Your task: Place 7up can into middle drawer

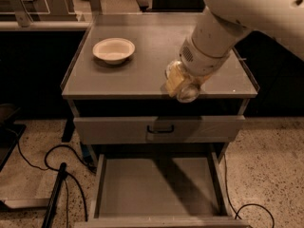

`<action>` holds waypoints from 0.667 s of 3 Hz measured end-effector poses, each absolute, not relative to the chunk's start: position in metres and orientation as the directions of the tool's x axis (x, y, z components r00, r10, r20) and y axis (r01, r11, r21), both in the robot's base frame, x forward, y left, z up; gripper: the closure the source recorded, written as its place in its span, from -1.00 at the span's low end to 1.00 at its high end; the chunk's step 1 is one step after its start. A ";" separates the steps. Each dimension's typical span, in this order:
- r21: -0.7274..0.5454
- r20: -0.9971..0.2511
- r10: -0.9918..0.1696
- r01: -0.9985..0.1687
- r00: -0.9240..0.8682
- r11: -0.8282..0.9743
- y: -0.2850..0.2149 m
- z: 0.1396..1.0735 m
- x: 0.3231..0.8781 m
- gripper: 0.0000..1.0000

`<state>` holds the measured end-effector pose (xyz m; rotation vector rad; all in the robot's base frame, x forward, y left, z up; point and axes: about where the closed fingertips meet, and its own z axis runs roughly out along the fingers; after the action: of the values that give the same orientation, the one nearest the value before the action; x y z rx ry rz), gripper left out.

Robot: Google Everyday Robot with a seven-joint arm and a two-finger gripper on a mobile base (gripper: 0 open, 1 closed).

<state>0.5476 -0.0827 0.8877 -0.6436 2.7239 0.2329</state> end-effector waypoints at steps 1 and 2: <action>0.126 -0.322 -0.386 -0.443 -0.865 0.888 -0.083 0.869 0.514 1.00; 0.137 -0.318 -0.374 -0.432 -0.871 0.891 -0.088 0.866 0.508 1.00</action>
Offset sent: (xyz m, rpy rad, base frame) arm -0.0272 0.0001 -0.0131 0.0230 0.0353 -0.0109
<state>0.5084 -0.0876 0.8663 -0.6042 2.7746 0.2954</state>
